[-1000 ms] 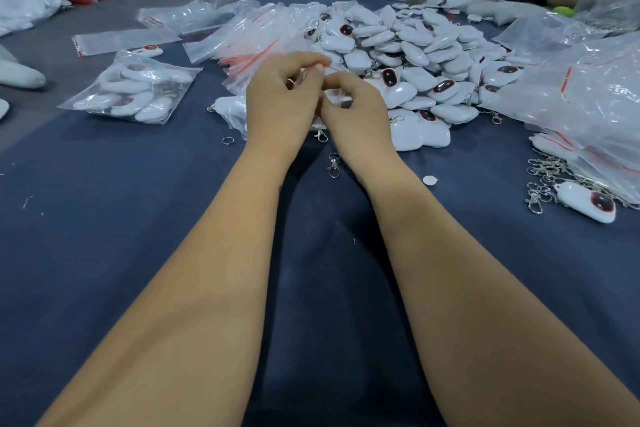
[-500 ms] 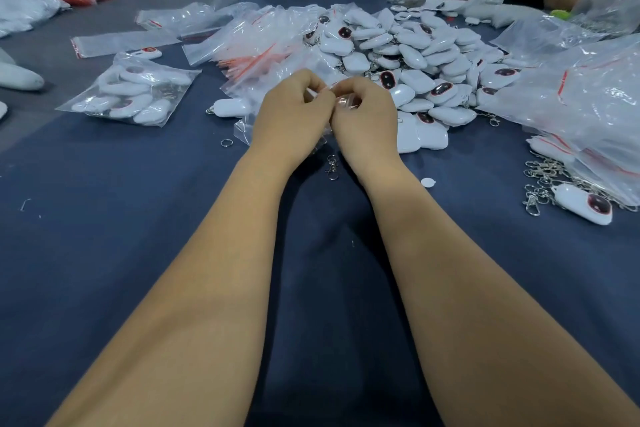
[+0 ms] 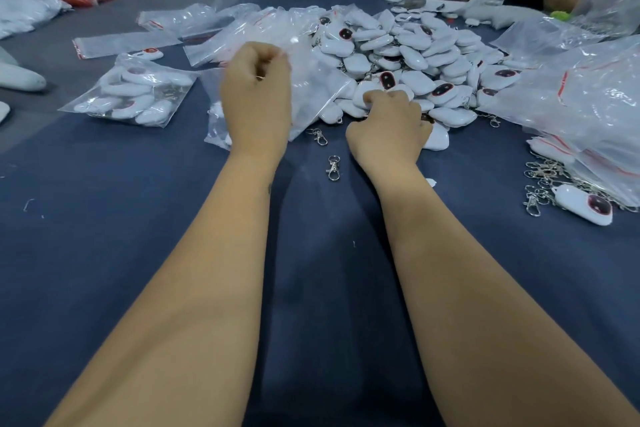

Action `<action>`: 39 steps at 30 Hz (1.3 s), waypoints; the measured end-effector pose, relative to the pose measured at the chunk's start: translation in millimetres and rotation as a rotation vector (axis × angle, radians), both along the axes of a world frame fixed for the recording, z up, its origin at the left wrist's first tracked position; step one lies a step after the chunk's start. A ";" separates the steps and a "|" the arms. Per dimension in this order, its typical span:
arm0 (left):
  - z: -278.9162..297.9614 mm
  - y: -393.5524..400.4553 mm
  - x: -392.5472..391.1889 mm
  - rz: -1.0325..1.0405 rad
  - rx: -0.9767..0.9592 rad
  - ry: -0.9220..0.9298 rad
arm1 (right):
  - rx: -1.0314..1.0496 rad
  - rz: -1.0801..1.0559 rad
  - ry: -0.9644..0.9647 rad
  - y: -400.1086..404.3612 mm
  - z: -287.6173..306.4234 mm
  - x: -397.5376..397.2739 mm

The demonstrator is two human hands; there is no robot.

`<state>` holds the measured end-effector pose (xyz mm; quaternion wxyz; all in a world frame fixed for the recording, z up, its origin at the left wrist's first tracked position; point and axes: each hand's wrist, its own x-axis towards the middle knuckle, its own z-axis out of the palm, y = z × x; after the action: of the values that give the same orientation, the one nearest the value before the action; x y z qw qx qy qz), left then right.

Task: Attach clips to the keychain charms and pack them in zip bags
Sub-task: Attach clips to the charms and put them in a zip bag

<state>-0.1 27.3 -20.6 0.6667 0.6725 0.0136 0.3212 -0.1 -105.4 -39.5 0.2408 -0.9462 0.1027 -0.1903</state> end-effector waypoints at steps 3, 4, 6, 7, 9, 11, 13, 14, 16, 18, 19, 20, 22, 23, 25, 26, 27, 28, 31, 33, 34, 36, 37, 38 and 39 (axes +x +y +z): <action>-8.3 -6.7 1.4 -0.180 0.202 0.143 | -0.015 0.009 -0.026 -1.0 -1.0 0.3; -11.3 -8.1 1.8 -0.210 0.248 0.188 | -0.018 0.004 -0.035 -1.0 -1.2 0.6; -15.2 -9.2 1.7 -0.205 0.330 0.226 | -0.045 0.002 -0.035 -0.7 -1.9 0.9; -16.0 -9.4 1.8 -0.182 0.352 0.228 | -0.073 0.014 -0.022 -0.4 -2.5 1.0; -16.5 -8.6 2.5 -0.112 0.362 0.218 | -0.160 0.056 0.018 0.9 -4.2 1.0; -16.8 -6.5 4.1 -0.060 0.358 0.214 | -0.231 0.082 0.032 1.6 -6.3 0.6; -16.4 -4.5 6.2 -0.039 0.344 0.240 | -0.236 0.073 0.015 1.1 -7.1 0.5; -16.1 -4.1 6.9 -0.033 0.338 0.257 | -0.236 0.066 0.007 1.0 -7.3 0.4; -15.2 -4.7 7.9 -0.038 0.327 0.274 | -0.234 0.048 -0.014 2.1 -6.0 0.1; -14.9 -5.9 7.7 -0.046 0.329 0.270 | -0.211 0.015 -0.071 3.6 -2.7 1.0; -14.8 -6.1 7.2 -0.047 0.334 0.268 | -0.174 0.004 -0.109 4.5 -0.7 1.9; -14.6 -6.0 6.1 -0.046 0.336 0.268 | -0.087 0.011 -0.147 5.3 1.5 2.3; -13.9 -4.8 4.8 -0.037 0.351 0.269 | 0.284 0.082 -0.238 7.8 6.2 1.0; -13.2 -4.5 3.9 -0.027 0.371 0.271 | 0.505 0.131 -0.291 9.1 8.1 0.2; -12.0 -5.1 2.3 -0.013 0.399 0.269 | 0.789 0.203 -0.338 11.2 12.5 -2.6; -11.5 -6.0 2.0 -0.022 0.389 0.267 | 0.877 0.242 -0.327 12.3 13.5 -3.7; -10.8 -7.2 1.7 -0.041 0.365 0.267 | 0.963 0.285 -0.303 13.6 13.5 -3.9; -10.3 -8.3 1.7 -0.064 0.339 0.268 | 1.048 0.327 -0.264 15.1 12.6 -3.9; -9.6 -10.3 1.6 -0.104 0.293 0.283 | 1.101 0.362 -0.157 16.8 7.8 -1.7; -9.3 -10.1 1.5 -0.121 0.248 0.289 | 1.047 0.400 -0.111 16.8 6.2 -3.0; -9.2 -10.0 1.1 -0.131 0.225 0.290 | 1.026 0.424 -0.092 16.1 5.7 -3.8; -8.7 -10.5 -0.4 -0.157 0.191 0.276 | 0.993 0.457 -0.072 14.5 5.1 -4.8; -8.5 -10.6 -1.1 -0.173 0.179 0.268 | 0.978 0.469 -0.062 14.1 5.2 -5.1; -8.3 -10.6 -1.5 -0.188 0.172 0.264 | 0.964 0.480 -0.053 13.9 5.4 -5.0; -8.1 -10.7 -1.7 -0.200 0.173 0.261 | 0.951 0.485 -0.043 14.1 5.9 -4.7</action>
<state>-1.8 16.7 -28.7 0.6277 0.7612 0.0053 0.1633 -4.8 -91.3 -33.6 0.6822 -0.7250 -0.0490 -0.0810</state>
